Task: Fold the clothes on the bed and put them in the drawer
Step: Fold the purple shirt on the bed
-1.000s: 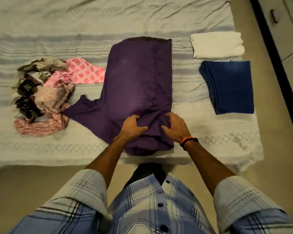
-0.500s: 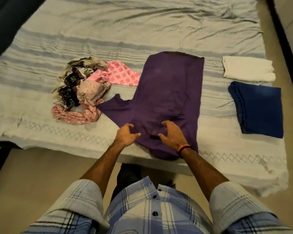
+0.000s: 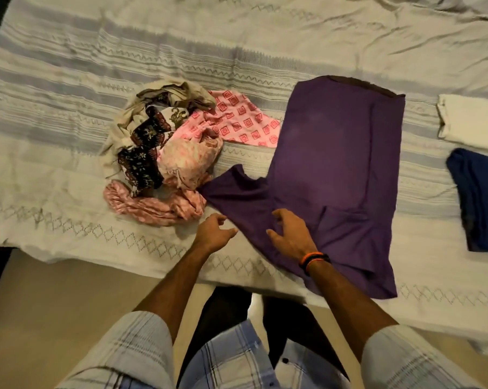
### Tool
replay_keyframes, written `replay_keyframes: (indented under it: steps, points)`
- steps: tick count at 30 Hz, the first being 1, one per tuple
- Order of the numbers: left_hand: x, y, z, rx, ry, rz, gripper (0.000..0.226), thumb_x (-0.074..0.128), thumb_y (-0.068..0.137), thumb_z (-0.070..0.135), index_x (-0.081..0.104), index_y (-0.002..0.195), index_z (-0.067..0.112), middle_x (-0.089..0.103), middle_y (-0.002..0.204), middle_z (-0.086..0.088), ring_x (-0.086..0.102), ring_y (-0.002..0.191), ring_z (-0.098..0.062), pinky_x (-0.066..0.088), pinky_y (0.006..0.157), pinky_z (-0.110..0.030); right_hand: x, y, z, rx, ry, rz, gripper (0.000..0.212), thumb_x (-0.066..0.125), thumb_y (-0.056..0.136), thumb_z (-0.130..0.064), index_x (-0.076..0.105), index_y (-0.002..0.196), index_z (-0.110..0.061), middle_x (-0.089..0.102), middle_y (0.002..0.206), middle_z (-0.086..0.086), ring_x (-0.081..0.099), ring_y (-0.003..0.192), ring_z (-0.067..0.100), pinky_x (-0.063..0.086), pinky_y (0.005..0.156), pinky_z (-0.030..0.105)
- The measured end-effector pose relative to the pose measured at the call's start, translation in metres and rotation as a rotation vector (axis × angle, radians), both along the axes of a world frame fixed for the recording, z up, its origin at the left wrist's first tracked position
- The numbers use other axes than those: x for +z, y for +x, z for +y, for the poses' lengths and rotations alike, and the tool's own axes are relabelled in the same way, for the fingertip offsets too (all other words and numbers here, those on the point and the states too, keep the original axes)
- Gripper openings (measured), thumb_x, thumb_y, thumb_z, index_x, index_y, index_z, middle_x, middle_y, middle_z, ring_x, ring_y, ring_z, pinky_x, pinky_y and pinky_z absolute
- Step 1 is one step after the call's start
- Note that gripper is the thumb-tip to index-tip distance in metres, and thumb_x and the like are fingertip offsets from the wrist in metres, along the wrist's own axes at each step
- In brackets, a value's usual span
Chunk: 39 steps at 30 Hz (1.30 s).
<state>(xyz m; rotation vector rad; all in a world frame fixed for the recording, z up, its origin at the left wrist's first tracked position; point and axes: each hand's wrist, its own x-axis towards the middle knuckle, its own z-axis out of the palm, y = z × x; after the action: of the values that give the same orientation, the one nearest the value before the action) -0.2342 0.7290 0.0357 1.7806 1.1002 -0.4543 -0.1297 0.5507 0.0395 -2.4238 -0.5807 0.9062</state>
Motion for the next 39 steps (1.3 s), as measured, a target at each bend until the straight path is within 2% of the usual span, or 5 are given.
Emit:
replay_keyframes:
  steps: [17,24,28,33,39]
  points:
    - [-0.131,0.087,0.067,0.372,0.043,0.296,0.065,0.068,0.087,0.042,0.053,0.134,-0.002,0.054,0.138,-0.019,0.053,0.125,-0.038,0.044,0.099,-0.039,-0.126,0.113,0.165,0.058,-0.199,-0.101,0.051,0.068,0.087,-0.035,0.054,0.125,-0.004,0.062,0.122,0.018,0.057,0.114,0.038,0.048,0.095,0.045]
    - [-0.138,0.106,0.056,0.723,0.036,0.395,0.084,0.072,0.085,0.044,0.033,0.137,-0.010,0.046,0.139,-0.024,0.048,0.128,-0.041,0.041,0.102,-0.043,-0.142,0.153,0.190,-0.039,-0.089,0.003,0.022,0.066,0.085,-0.013,0.072,0.106,-0.013,0.073,0.108,0.007,0.064,0.107,0.026,0.042,0.089,0.024]
    - [-0.144,0.097,0.061,0.835,0.011,0.346,0.078,0.076,0.083,0.036,0.036,0.136,-0.006,0.054,0.137,-0.022,0.053,0.125,-0.038,0.043,0.100,-0.038,-0.141,0.164,0.189,0.009,-0.123,0.038,0.027,0.068,0.087,-0.014,0.068,0.114,-0.013,0.071,0.110,0.007,0.063,0.107,0.022,0.038,0.078,0.017]
    - [-0.153,0.082,0.066,0.850,0.025,0.199,0.039,0.072,0.086,0.033,0.069,0.108,0.000,0.070,0.113,-0.014,0.064,0.106,-0.032,0.048,0.090,-0.033,-0.137,0.167,0.192,0.013,-0.089,0.024,0.031,0.069,0.084,-0.007,0.069,0.115,-0.013,0.072,0.110,0.006,0.065,0.105,0.018,0.040,0.082,0.015]
    - [-0.142,0.080,0.066,0.957,-0.064,-0.011,0.036,0.078,0.081,0.021,0.062,0.086,-0.012,0.069,0.101,-0.030,0.054,0.073,-0.021,0.053,0.079,-0.041,-0.119,0.163,0.191,0.044,-0.037,0.014,0.038,0.065,0.076,-0.004,0.072,0.111,-0.017,0.073,0.095,0.000,0.065,0.087,0.011,0.047,0.078,0.015]
